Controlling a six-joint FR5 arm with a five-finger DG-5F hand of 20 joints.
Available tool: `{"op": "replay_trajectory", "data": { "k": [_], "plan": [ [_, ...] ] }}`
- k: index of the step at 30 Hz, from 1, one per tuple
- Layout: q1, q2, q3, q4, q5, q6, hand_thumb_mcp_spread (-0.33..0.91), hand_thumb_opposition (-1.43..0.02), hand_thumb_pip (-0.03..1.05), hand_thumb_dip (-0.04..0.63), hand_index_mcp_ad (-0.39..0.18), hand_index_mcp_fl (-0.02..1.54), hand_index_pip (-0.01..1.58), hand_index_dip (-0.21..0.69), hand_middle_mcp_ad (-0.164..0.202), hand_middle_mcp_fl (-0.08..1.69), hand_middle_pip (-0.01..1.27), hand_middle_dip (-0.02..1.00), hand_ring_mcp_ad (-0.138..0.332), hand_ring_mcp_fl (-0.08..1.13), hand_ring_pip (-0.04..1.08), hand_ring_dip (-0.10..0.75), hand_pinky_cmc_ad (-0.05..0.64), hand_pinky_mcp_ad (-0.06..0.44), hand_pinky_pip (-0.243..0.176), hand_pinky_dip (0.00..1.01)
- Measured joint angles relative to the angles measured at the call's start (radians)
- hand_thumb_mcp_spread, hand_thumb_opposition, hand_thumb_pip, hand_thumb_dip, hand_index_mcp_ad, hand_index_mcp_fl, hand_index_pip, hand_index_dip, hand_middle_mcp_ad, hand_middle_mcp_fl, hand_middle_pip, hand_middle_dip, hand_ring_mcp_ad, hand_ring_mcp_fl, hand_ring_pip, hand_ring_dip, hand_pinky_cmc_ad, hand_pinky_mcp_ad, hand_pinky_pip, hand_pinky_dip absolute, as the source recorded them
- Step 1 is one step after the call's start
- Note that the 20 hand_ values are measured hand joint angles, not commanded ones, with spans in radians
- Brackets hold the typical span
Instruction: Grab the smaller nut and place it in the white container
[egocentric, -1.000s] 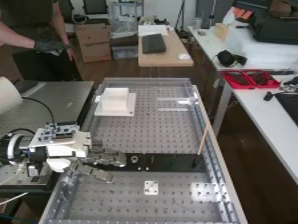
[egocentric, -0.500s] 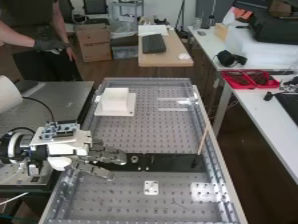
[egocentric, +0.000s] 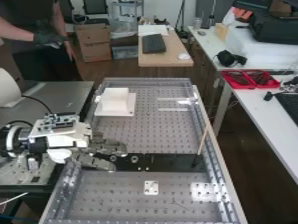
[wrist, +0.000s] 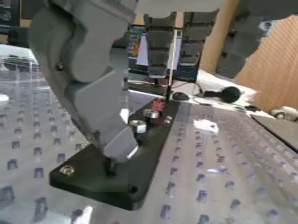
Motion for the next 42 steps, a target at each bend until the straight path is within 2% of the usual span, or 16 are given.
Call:
{"op": "replay_trajectory", "data": {
  "k": [13, 22, 34, 42],
  "plan": [
    [0.032, 0.091, 0.027, -0.108, -0.027, -0.022, 0.54, -1.02, 0.66, 0.220, -0.223, 0.43, 1.53, 0.169, 0.051, 0.13, 0.13, 0.24, 0.108, 0.01, 0.10, 0.129, 0.328, 0.279, 0.037, 0.19],
    [0.107, 0.167, 0.048, -0.206, -0.038, -0.020, 0.54, -1.02, 0.66, 0.220, -0.225, 0.44, 1.53, 0.169, 0.051, 0.16, 0.13, 0.24, 0.108, 0.01, 0.10, 0.129, 0.328, 0.279, 0.037, 0.19],
    [0.257, 0.190, 0.085, -0.271, -0.052, 0.007, 0.54, -1.02, 0.66, 0.220, -0.220, 0.44, 1.53, 0.169, 0.052, 0.16, 0.13, 0.24, 0.108, 0.01, 0.10, 0.129, 0.328, 0.278, 0.037, 0.19],
    [0.377, 0.176, 0.109, -0.269, -0.051, 0.064, 0.55, -1.02, 0.66, 0.220, -0.216, 0.44, 1.53, 0.169, 0.052, 0.18, 0.13, 0.24, 0.112, 0.01, 0.10, 0.129, 0.328, 0.278, 0.037, 0.19]
  ]
}}
